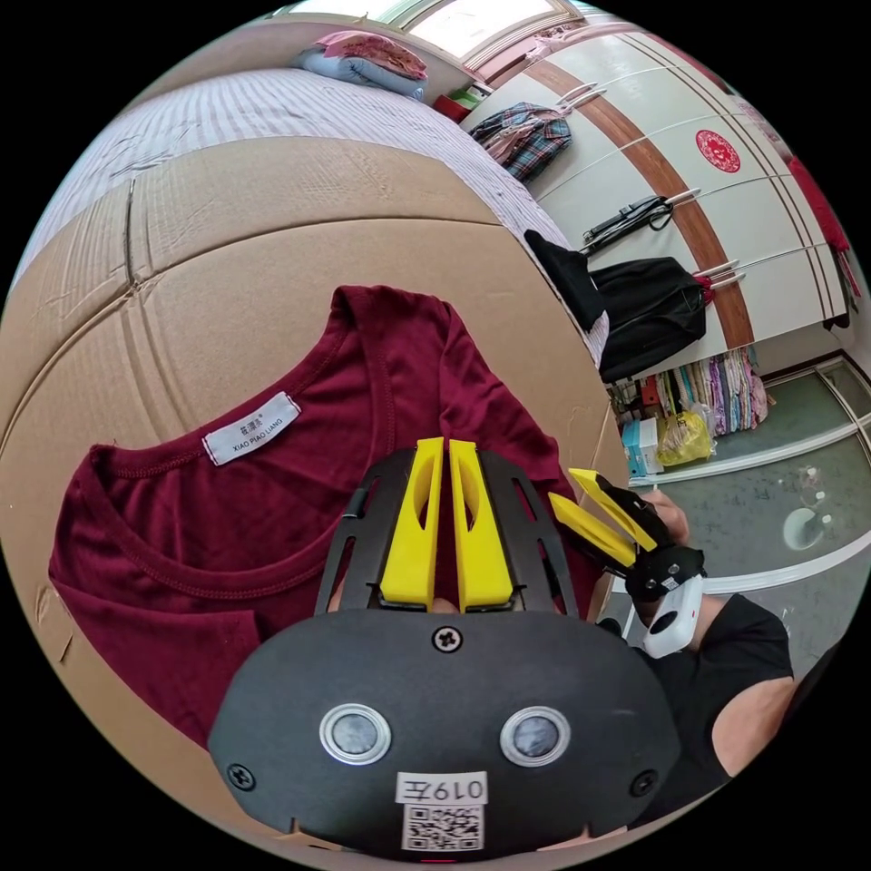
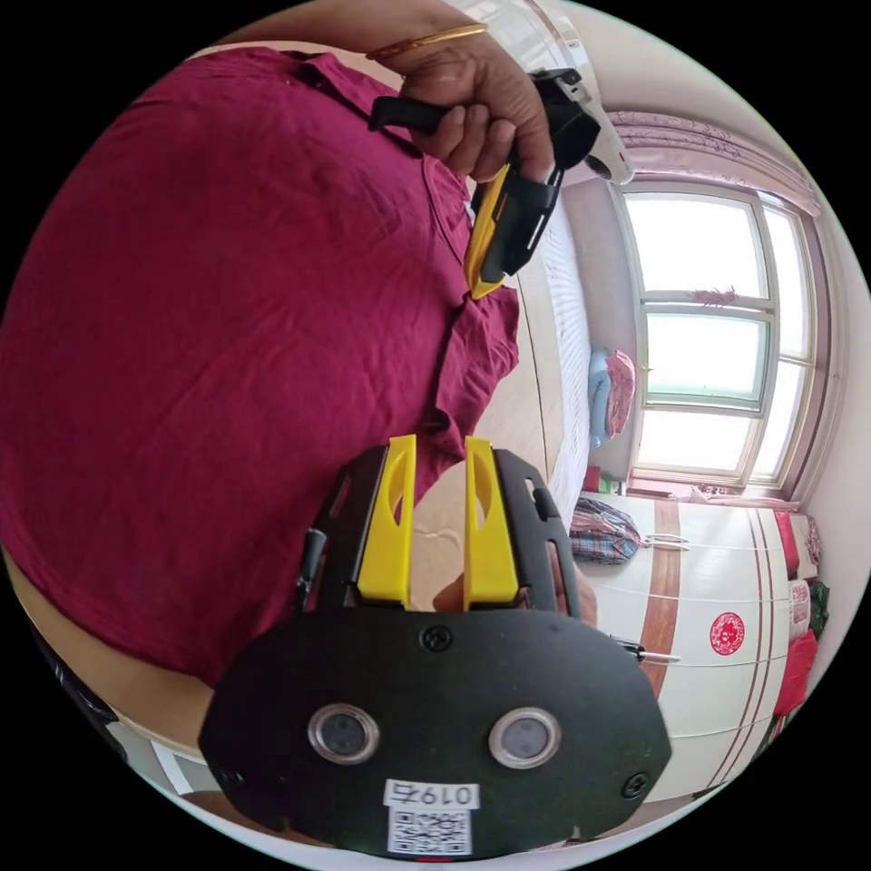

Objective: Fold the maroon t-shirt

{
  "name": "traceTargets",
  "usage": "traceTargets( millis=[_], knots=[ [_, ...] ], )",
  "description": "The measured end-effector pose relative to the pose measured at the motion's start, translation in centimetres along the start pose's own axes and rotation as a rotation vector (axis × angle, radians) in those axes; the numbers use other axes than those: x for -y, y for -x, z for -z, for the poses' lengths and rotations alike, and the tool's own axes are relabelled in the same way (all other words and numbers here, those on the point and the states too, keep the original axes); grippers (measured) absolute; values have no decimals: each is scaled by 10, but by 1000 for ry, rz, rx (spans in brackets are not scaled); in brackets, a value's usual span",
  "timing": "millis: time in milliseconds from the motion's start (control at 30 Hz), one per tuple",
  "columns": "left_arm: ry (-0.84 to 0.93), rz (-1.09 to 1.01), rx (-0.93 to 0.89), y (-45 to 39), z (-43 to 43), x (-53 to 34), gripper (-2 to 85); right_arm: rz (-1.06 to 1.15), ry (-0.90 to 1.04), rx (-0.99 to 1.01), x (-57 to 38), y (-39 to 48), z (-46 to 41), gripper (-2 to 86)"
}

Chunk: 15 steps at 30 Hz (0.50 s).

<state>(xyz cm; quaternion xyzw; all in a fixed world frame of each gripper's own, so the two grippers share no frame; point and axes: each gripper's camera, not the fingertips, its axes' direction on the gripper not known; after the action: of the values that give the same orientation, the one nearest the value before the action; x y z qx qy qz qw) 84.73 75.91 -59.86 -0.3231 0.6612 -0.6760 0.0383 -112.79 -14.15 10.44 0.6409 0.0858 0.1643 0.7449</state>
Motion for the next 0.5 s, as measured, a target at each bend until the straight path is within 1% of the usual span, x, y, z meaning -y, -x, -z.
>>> traceTargets(
  millis=[200, 300, 400, 500],
  knots=[
    [4, 0, 0, -3, 5, -3, 16, 67, 10, -12, 2, 9, -7, 79],
    [6, -1, -1, -5, 9, -4, 16, 90, 7, -5, 0, 12, -9, 61],
    [3, -1, -2, -8, 13, -6, 16, 82, 5, -25, -5, 14, -11, 34],
    [-22, 2, -27, -12, 21, -7, 15, 12, -18, -13, -13, 5, -7, 21]
  ],
)
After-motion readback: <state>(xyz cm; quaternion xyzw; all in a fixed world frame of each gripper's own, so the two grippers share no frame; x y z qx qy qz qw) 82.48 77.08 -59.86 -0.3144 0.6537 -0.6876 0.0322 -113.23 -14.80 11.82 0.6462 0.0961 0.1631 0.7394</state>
